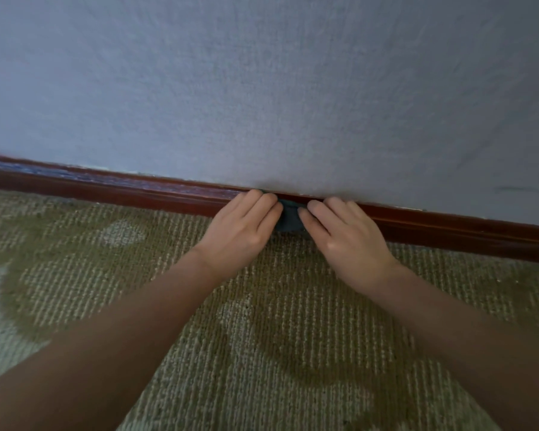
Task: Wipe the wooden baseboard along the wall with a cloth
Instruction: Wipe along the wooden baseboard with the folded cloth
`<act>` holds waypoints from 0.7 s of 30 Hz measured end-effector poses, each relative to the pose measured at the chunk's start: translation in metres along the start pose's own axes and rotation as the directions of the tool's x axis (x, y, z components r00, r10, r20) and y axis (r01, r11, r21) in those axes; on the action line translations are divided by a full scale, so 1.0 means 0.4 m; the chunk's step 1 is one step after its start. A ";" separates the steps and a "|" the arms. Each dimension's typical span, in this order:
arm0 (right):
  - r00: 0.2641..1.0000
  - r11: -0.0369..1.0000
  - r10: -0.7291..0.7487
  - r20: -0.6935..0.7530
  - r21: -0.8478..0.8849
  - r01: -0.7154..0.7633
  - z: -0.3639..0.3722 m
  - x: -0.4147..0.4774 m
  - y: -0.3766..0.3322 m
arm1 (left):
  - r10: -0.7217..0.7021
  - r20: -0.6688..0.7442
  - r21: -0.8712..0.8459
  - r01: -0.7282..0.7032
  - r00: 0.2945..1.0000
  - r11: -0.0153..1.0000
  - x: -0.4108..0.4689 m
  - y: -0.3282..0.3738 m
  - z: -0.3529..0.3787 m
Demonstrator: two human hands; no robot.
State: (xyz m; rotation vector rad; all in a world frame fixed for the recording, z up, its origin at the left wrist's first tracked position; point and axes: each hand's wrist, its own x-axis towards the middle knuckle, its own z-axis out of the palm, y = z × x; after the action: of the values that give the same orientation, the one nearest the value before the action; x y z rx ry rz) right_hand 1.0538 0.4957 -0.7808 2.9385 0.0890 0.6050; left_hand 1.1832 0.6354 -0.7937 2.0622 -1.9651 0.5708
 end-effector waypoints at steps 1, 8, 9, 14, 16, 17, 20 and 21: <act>1.000 1.000 0.004 -0.003 0.005 -0.004 0.004 0.002 -0.004 | 0.017 -0.009 -0.006 -0.017 1.000 1.000 0.004 -0.006 -0.005; 0.999 0.999 0.008 -0.036 0.043 -0.007 0.018 0.037 -0.034 | 0.103 0.027 -0.002 -0.103 0.994 0.995 -0.023 -0.063 -0.025; 0.999 0.999 0.005 -0.036 0.049 -0.003 0.014 0.041 -0.032 | 0.083 0.026 0.001 -0.083 0.996 0.997 -0.029 -0.063 -0.021; 1.000 1.000 -0.021 0.003 0.013 0.021 -0.004 0.025 -0.008 | -0.027 0.000 -0.008 0.027 1.000 1.000 -0.029 -0.019 -0.002; 1.000 0.999 0.001 0.003 0.032 -0.002 -0.001 0.024 -0.013 | 0.006 0.001 -0.002 -0.006 1.000 1.000 -0.024 -0.023 -0.005; 1.000 0.999 0.018 -0.002 0.046 -0.018 0.003 0.028 -0.021 | 0.026 0.010 0.007 -0.026 1.000 1.000 -0.026 -0.032 -0.009; 0.999 0.996 0.042 -0.018 0.081 -0.041 0.021 0.059 -0.059 | 0.026 0.060 0.035 -0.028 0.998 0.999 -0.048 -0.070 -0.031; 0.999 0.995 0.043 -0.022 0.093 -0.041 0.026 0.071 -0.071 | 0.019 0.076 0.040 -0.022 0.997 0.999 -0.058 -0.081 -0.039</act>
State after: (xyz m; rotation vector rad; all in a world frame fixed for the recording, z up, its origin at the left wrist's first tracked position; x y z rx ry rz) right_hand 1.0832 0.5251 -0.7833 3.0296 0.0593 0.6602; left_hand 1.2132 0.6651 -0.7866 2.1198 -2.0348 0.5488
